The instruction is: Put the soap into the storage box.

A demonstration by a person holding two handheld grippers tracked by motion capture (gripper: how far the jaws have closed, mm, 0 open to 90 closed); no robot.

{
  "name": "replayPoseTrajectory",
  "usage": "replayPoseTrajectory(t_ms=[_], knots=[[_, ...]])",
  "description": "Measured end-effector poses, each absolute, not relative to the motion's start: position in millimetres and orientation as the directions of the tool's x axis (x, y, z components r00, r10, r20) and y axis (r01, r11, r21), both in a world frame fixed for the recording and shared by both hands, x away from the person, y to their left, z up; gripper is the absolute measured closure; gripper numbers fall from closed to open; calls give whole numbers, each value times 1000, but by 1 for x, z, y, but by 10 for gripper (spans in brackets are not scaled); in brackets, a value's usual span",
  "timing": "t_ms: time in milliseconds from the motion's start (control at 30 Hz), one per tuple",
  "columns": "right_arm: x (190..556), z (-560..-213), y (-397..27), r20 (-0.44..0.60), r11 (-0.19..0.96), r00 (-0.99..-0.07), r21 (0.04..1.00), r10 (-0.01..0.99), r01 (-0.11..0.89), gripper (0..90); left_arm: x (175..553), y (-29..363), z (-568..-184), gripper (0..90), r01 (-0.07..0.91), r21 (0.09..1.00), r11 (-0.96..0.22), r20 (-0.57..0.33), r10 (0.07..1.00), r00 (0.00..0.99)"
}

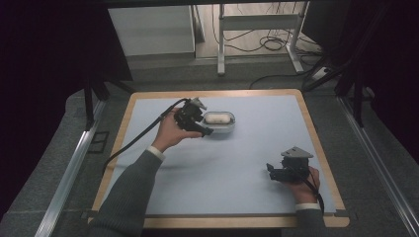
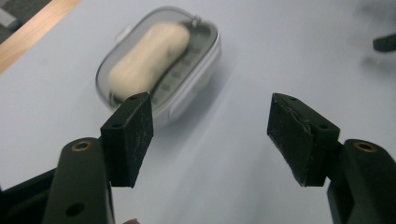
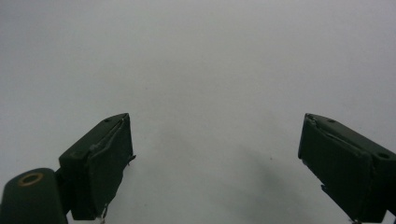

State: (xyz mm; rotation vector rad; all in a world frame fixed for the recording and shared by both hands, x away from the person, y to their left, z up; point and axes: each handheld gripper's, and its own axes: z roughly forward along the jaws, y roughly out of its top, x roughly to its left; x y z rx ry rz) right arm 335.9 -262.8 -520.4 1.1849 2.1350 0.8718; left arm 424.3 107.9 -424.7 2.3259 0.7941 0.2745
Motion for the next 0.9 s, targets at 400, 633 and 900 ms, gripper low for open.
replayPoseTrajectory(t_ms=[400, 633, 900], knots=[[335, -521, -259, -160, 417, -469, 747, 868, 517, 97, 355, 178, -463, 303, 517, 692, -504, -24, 700, 714], [335, -521, -258, -164, 421, -471, 745, 867, 518, 97, 324, 204, -479, 310, 549, 710, -441, -42, 752, 658], [335, -522, -257, -166, 423, -470, 742, 867, 520, 97, 295, 230, -498, 301, 594, 711, -376, -92, 788, 609]])
